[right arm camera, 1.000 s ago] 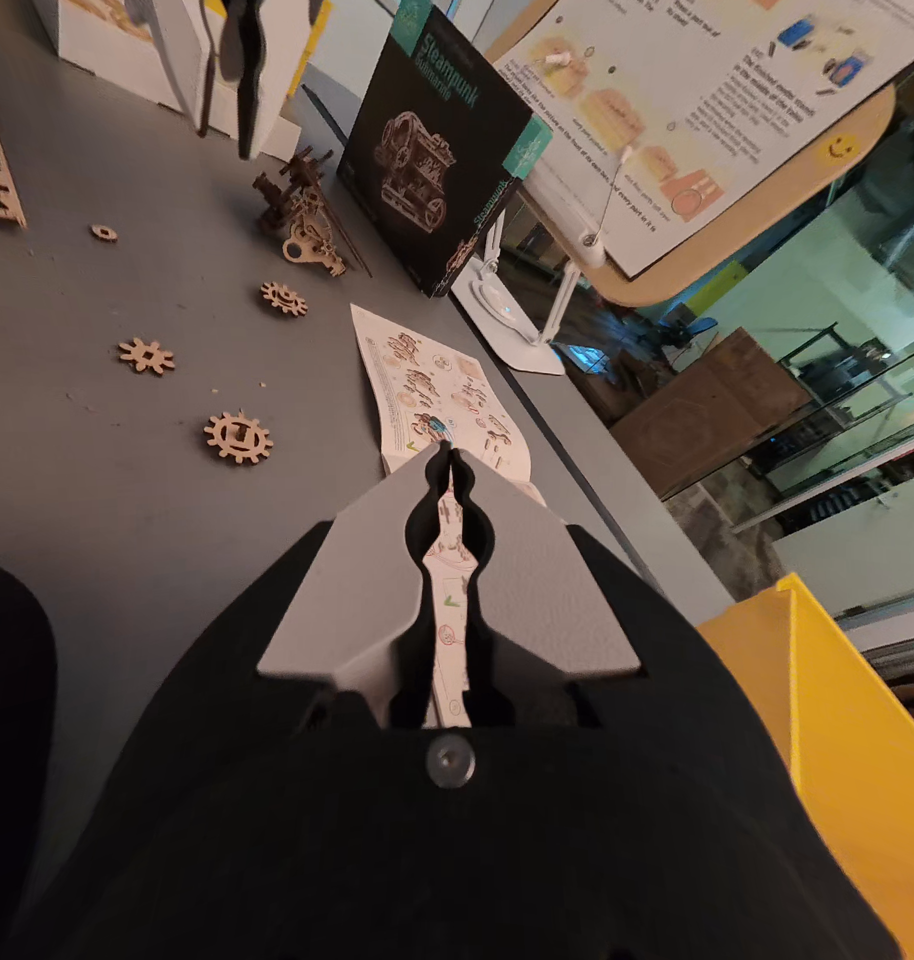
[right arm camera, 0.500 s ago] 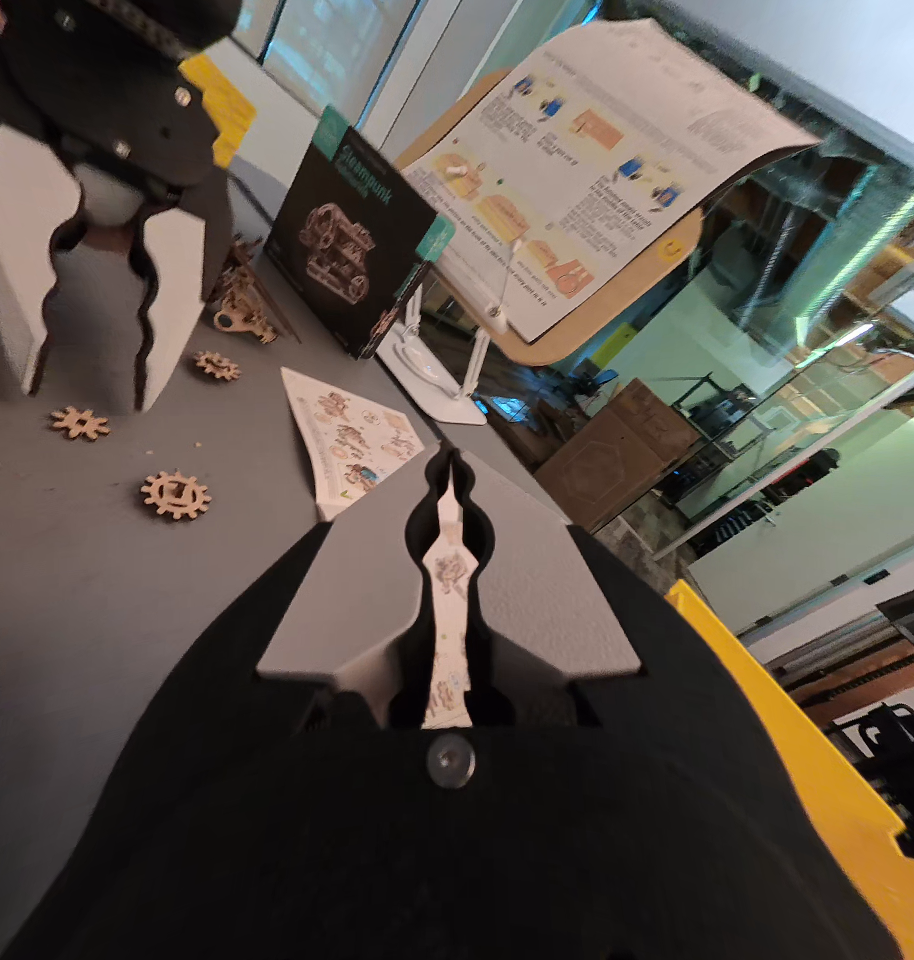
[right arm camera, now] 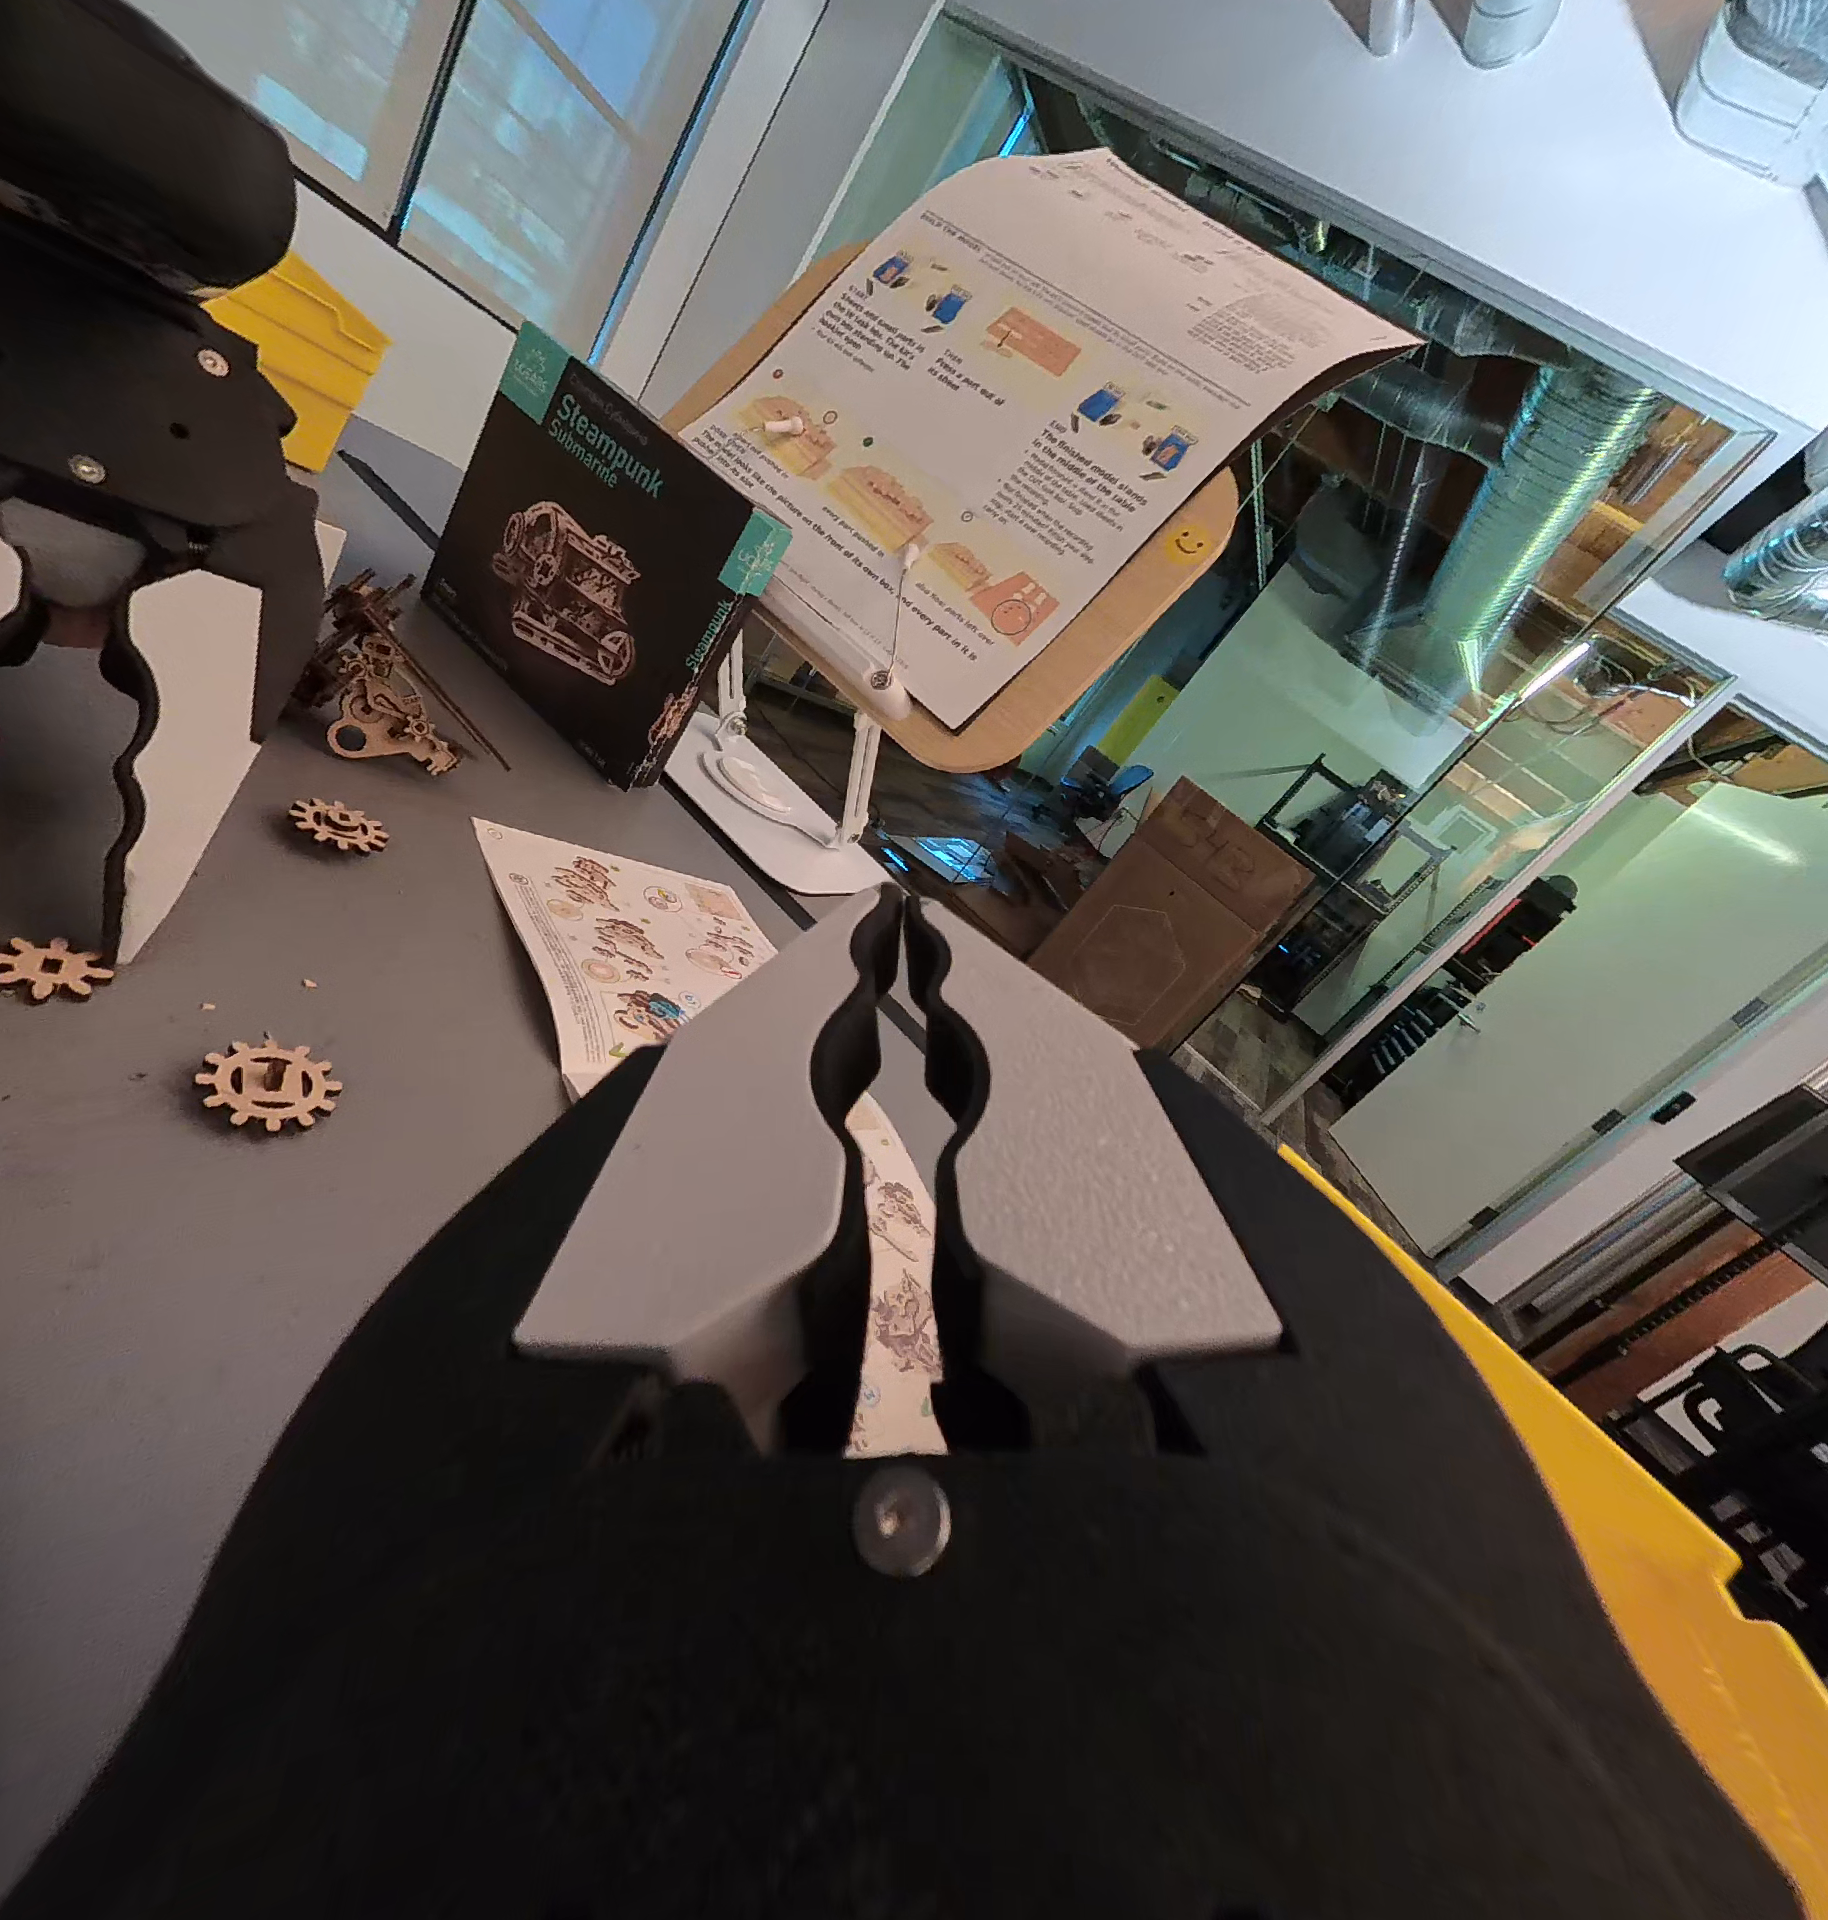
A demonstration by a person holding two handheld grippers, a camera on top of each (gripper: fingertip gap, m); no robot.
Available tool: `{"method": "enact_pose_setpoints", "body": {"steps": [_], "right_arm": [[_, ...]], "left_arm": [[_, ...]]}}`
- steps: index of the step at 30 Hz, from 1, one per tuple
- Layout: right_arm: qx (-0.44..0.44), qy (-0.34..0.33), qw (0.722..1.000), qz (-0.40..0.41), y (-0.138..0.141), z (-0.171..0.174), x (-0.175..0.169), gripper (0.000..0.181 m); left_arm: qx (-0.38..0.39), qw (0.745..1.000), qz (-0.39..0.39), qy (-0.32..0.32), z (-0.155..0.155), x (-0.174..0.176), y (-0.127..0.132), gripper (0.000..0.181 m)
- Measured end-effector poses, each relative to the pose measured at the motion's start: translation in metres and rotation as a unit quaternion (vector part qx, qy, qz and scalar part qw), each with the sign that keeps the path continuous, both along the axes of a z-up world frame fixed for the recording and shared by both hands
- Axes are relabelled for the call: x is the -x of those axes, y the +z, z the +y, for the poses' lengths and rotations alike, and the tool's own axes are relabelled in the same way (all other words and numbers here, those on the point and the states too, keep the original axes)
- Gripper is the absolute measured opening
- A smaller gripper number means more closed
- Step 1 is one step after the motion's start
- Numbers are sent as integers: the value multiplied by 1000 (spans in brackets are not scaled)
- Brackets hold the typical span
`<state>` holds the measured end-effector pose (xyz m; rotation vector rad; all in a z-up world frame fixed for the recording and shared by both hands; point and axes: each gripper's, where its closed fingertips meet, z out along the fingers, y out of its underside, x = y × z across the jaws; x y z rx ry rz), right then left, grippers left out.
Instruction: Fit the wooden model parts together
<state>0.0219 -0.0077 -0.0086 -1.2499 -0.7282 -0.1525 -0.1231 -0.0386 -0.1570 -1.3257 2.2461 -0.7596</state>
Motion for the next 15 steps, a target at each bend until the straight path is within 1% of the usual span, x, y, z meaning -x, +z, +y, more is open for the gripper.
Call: {"method": "enact_pose_setpoints", "body": {"steps": [7, 15], "right_arm": [[13, 2, 1000, -3, -5, 2, 1, 0], [50, 5, 999, -20, -20, 9, 5, 0]], "left_arm": [[11, 999, -41, 26, 8, -8, 17, 18], [19, 995, -78, 62, 16, -18, 31, 18]]}}
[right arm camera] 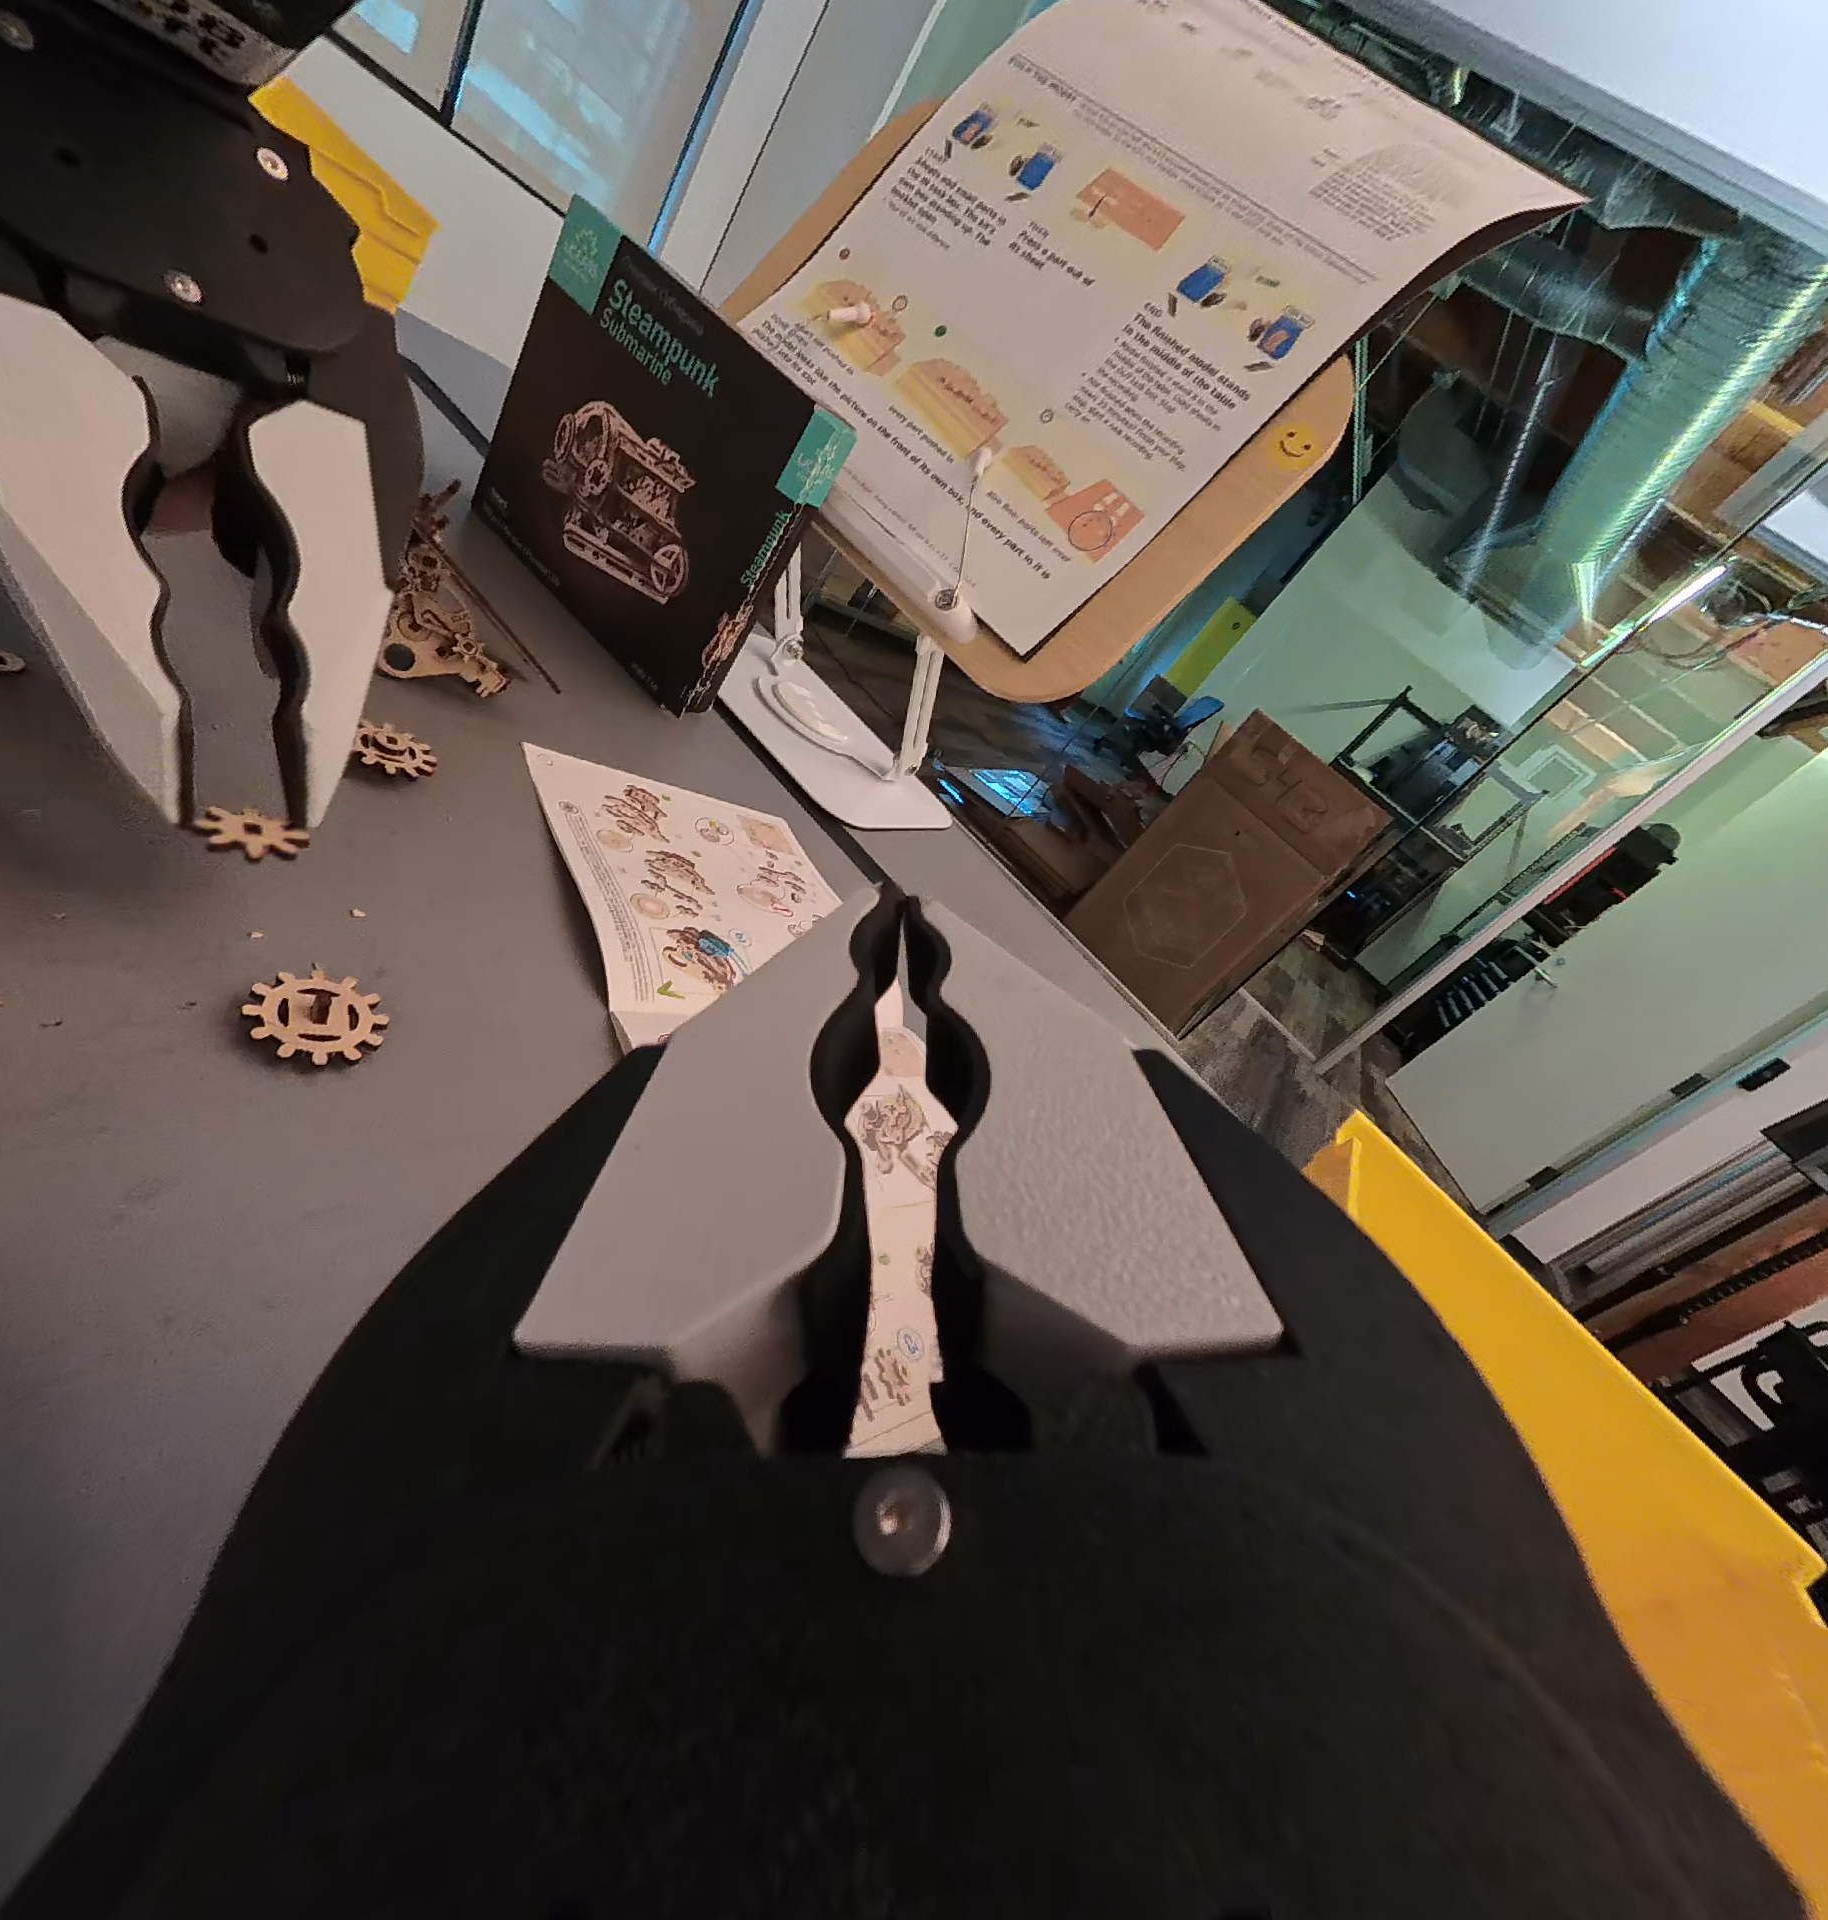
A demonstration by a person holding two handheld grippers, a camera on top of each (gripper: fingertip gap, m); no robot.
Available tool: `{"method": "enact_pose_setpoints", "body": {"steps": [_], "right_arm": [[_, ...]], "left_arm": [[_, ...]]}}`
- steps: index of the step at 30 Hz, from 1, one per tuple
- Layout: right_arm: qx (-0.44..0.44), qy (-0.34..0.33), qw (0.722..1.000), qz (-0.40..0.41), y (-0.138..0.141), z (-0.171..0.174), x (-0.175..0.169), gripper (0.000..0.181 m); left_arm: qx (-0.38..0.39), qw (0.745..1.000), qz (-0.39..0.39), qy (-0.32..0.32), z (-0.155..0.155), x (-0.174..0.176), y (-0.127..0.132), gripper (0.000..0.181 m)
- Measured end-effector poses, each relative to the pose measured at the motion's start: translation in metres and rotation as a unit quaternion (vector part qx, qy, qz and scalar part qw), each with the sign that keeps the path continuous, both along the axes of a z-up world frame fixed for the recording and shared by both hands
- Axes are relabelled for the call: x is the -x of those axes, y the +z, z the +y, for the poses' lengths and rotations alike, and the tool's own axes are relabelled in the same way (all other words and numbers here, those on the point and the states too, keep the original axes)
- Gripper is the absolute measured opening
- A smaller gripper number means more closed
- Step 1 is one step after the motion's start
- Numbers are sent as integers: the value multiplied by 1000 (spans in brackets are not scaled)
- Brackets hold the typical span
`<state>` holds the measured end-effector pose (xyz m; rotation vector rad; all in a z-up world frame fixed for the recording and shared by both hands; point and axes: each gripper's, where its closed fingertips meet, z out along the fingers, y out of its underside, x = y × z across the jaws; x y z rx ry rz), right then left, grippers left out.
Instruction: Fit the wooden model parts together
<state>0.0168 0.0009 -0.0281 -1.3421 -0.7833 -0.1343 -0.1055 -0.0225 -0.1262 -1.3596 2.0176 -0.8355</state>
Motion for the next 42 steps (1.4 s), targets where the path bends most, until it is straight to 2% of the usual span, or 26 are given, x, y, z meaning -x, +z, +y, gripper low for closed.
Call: {"method": "enact_pose_setpoints", "body": {"steps": [4, 9, 17, 21, 26, 30, 36, 42], "right_arm": [[-3, -11, 1000, 13, 3, 1, -5, 0], [-49, -43, 998, 21, 19, -2, -16, 0], [-23, -55, 998, 6, 5, 7, -19, 0], [-22, -55, 998, 21, 6, 7, -21, 0], [-14, -58, 998, 22, 3, 9, -23, 0], [-3, -55, 998, 19, -1, 12, -22, 0], [10, -50, 999, 9, -9, 15, -19, 0], [18, -45, 999, 3, -12, 16, -16, 0]], "left_arm": [[0, 1000, -9, -8, -3, -1, 3, 18], [4, 1000, -11, -8, -2, 0, 4, 18], [-2, 1000, -20, 1, 0, -4, 6, 18], [-7, 999, -30, 9, 0, -8, 11, 18], [-41, 999, -22, 8, 2, -18, 9, 18], [-25, 999, -20, -5, -2, -32, 12, 17], [-51, 997, 27, -43, -3, -37, 1, 18], [-52, 997, 38, -46, 1, -38, -9, 18]]}}
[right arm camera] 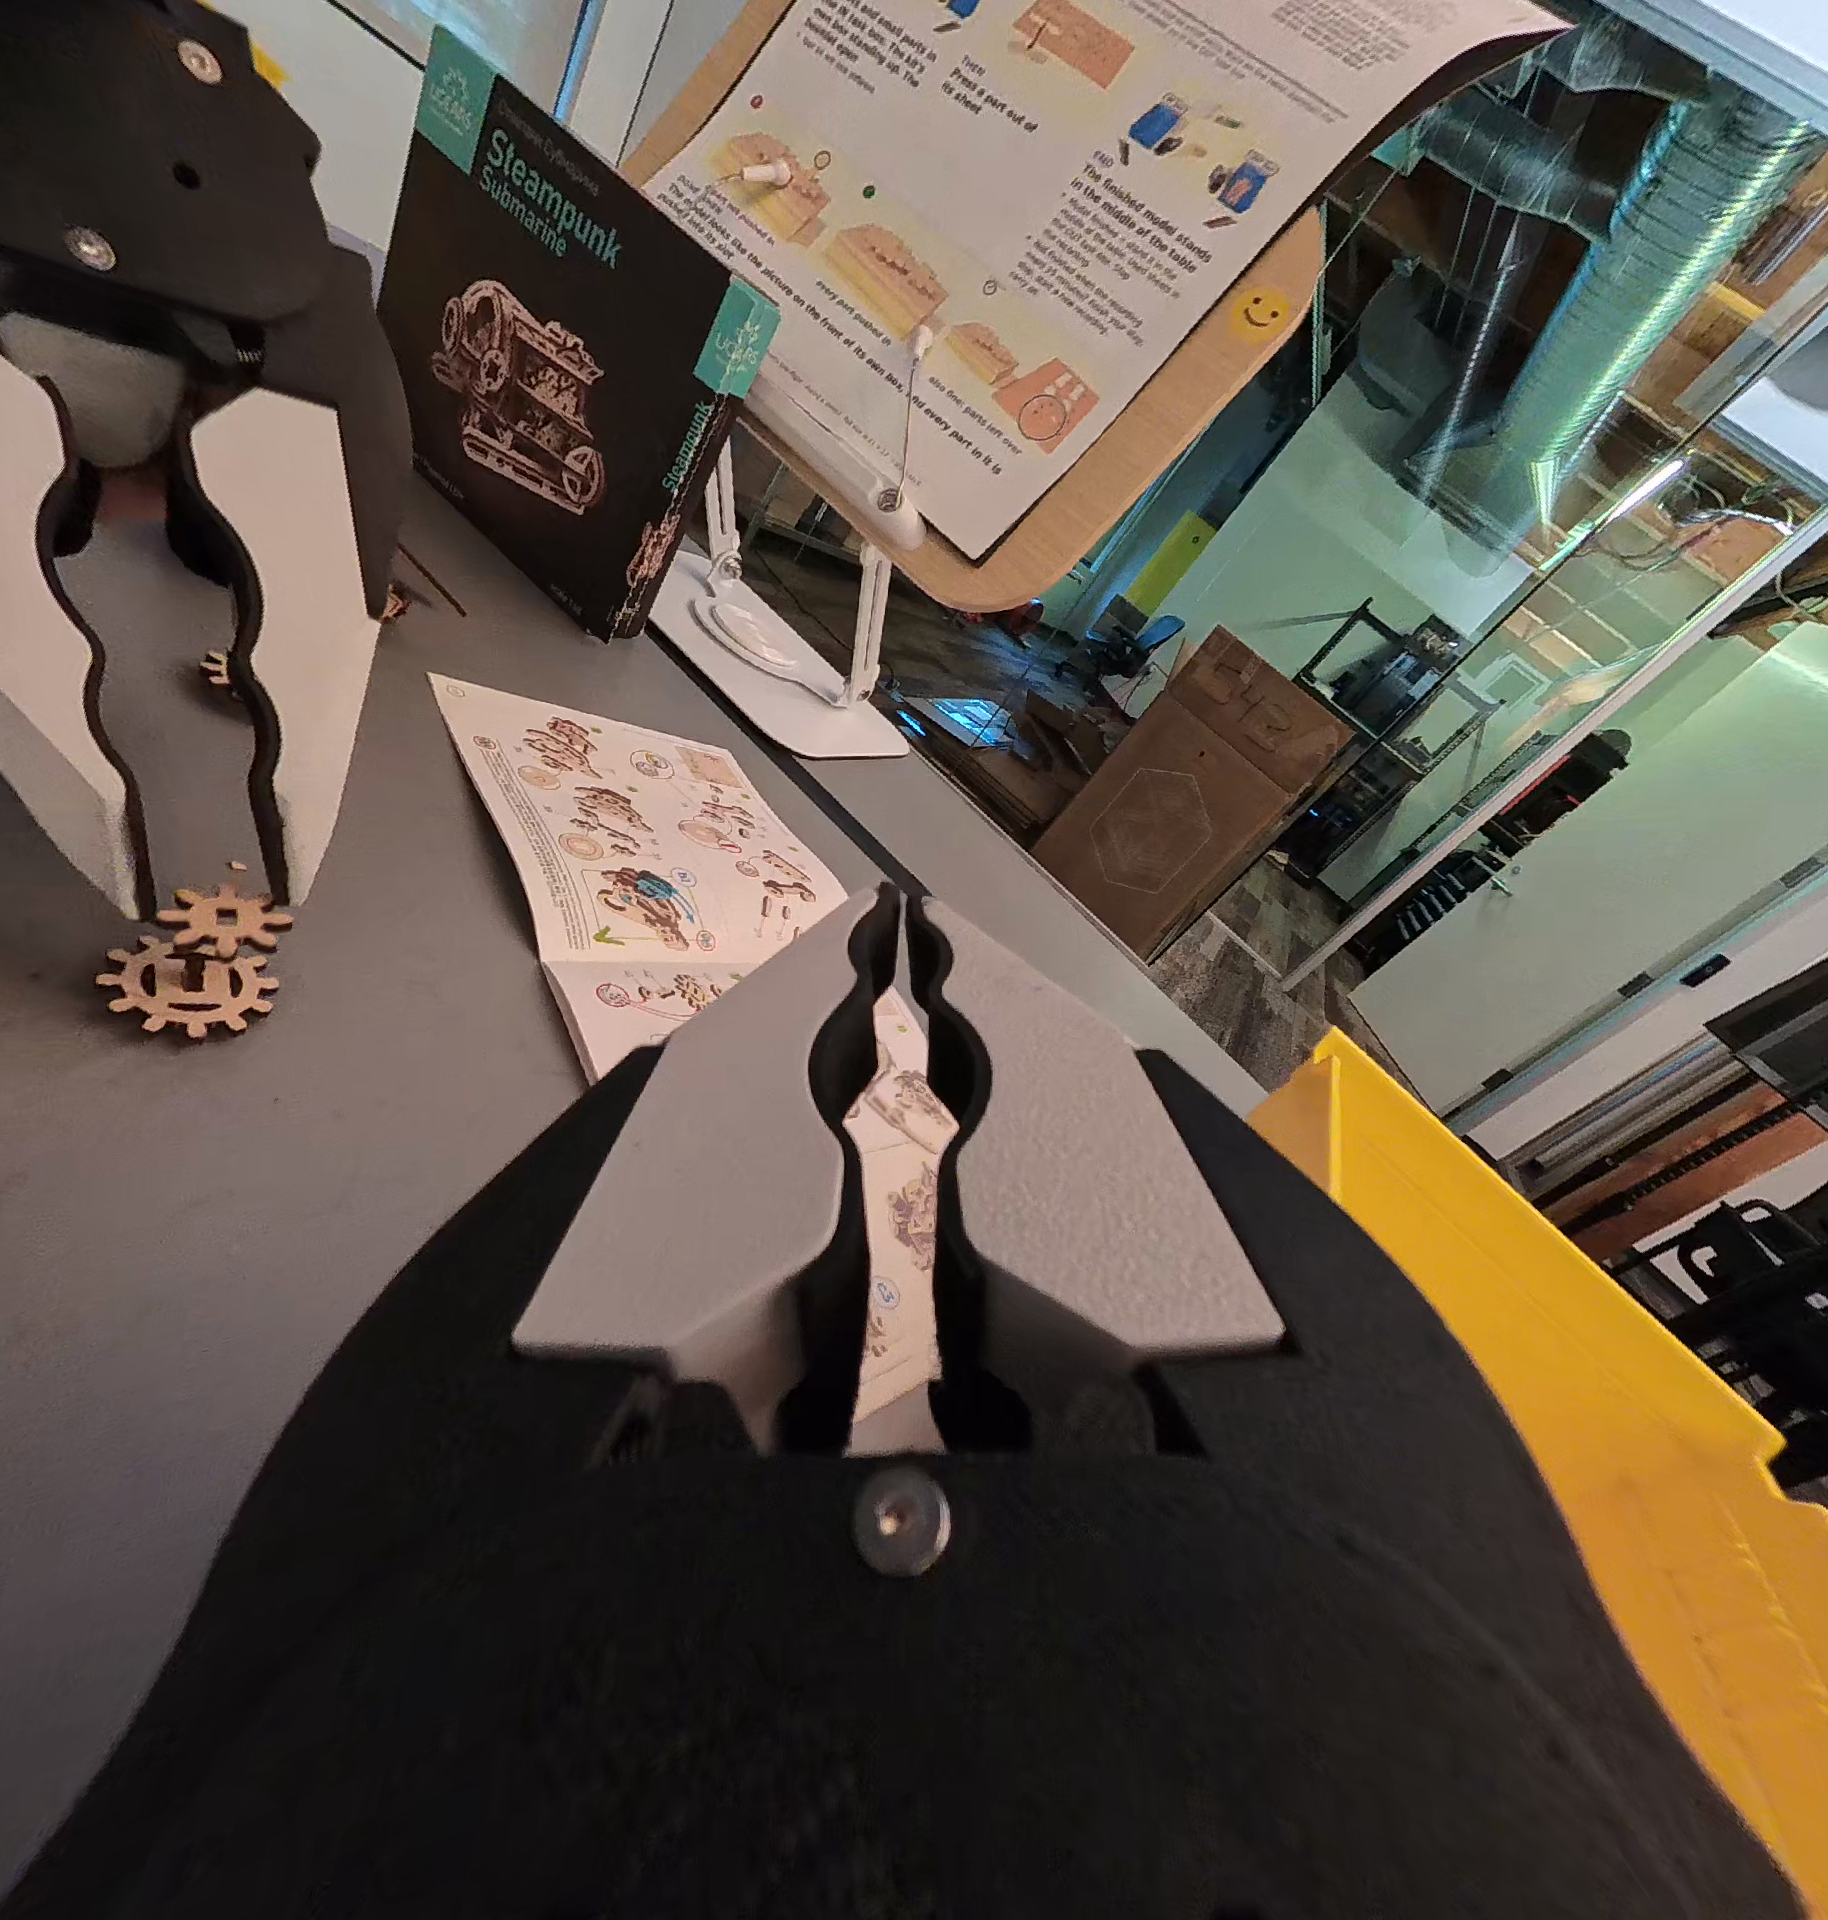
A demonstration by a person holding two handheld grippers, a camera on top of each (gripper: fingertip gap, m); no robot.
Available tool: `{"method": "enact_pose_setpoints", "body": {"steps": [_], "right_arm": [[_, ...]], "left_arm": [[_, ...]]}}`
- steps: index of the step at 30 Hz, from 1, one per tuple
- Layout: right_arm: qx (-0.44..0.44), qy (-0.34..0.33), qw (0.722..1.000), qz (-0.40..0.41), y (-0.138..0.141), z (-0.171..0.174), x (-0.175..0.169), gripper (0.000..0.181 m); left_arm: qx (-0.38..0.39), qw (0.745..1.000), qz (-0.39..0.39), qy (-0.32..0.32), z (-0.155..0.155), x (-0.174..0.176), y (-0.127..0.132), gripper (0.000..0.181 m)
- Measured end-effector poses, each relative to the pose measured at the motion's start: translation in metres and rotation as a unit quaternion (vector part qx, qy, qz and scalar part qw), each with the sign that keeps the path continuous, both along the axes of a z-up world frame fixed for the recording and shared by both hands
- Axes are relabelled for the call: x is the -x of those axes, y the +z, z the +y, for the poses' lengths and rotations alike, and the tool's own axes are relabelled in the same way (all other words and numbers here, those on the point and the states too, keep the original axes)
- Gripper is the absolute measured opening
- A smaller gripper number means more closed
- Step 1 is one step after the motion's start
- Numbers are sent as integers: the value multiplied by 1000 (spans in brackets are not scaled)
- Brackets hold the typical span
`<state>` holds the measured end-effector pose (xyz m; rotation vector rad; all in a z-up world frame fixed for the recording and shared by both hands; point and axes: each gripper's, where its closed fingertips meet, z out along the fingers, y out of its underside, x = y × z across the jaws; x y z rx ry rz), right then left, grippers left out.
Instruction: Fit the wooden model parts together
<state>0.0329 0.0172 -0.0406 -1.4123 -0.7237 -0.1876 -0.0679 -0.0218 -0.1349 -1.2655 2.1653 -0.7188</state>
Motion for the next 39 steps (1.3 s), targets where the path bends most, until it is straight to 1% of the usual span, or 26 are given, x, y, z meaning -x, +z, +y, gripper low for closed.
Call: {"method": "enact_pose_setpoints", "body": {"steps": [3, 8, 11, 22, 39], "right_arm": [[5, 4, 1000, -4, -3, 1, 3, 0], [17, 6, 1000, -5, -8, 3, 3, 0], [19, 6, 1000, -4, -8, 4, 3, 0], [30, 10, 999, -8, -13, 4, 5, 0], [48, 19, 999, -14, -19, 5, 9, 0]], "left_arm": [[26, 1000, -2, 1, -4, -2, 2, 17], [14, 1000, 12, 13, -2, -1, -3, 18], [28, 999, 16, 26, -4, -1, -4, 17], [1, 999, 27, 25, -3, 0, -11, 18], [-1, 999, 33, 22, -5, 2, -12, 18]]}}
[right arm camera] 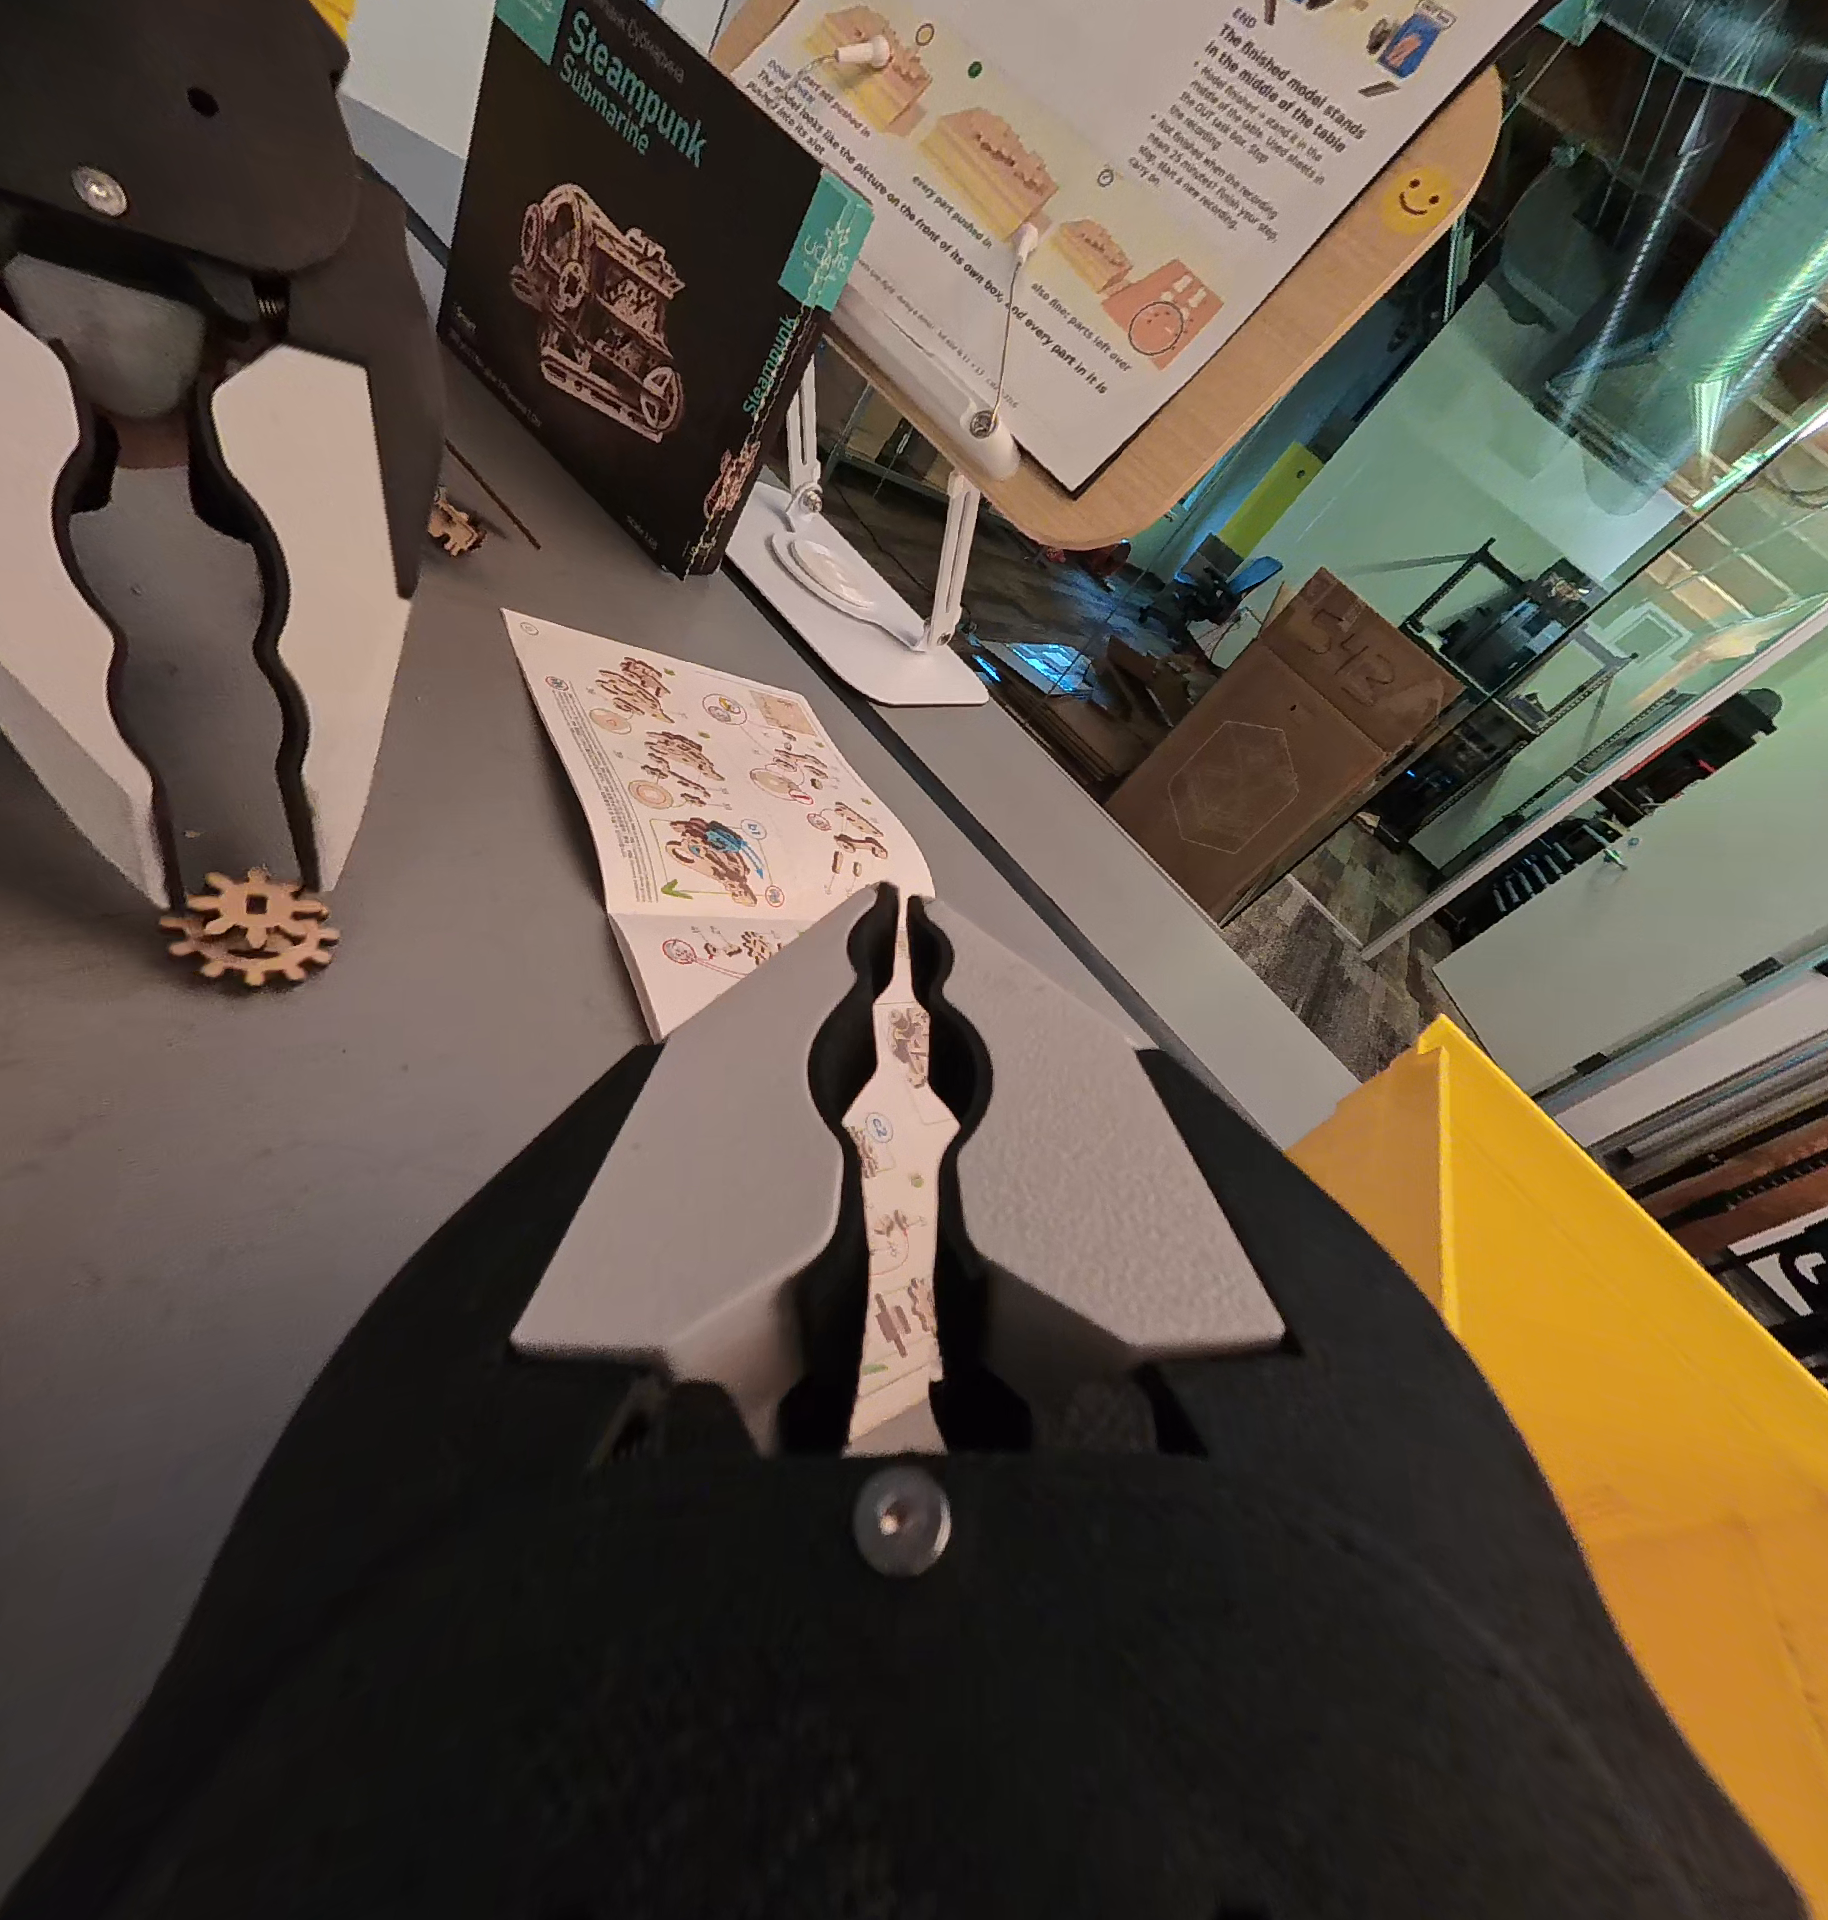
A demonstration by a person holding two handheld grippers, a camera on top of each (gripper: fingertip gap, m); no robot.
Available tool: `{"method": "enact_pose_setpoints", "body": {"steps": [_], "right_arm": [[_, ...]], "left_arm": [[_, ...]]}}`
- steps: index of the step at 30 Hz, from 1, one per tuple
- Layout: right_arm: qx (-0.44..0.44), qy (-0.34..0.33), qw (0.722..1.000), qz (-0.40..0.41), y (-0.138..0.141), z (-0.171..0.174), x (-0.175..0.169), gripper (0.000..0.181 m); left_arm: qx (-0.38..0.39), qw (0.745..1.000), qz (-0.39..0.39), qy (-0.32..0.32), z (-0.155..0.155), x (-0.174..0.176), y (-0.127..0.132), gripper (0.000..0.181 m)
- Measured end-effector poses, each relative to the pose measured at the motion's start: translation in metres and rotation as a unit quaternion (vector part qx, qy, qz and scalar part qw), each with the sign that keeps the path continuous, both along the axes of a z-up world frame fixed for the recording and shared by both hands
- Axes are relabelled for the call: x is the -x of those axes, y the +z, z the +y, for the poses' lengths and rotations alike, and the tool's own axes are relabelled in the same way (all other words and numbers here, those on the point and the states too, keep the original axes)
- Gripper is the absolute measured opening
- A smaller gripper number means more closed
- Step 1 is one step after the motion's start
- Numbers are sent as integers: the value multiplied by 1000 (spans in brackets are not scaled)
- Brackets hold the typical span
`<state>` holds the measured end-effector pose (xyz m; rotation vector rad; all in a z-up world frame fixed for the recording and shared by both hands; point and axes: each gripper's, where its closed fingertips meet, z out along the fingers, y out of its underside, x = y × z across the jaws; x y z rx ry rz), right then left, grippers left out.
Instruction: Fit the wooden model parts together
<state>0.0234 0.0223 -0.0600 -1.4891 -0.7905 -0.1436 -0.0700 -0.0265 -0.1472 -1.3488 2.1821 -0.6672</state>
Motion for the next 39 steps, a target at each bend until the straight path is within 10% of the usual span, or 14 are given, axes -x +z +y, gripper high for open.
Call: {"method": "enact_pose_setpoints", "body": {"steps": [16, 22, 39], "right_arm": [[68, 127, 989, 24, -17, -18, 43, 1], [82, 129, 988, 25, -22, -17, 43, 1], [21, 94, 995, 15, -1, -17, 27, 1]], "left_arm": [[2, 998, 63, 24, 18, 72, 40, 15], [-62, 987, 143, -28, 20, 129, 9, 16], [-16, 988, 146, -47, 14, 127, -12, 8]]}}
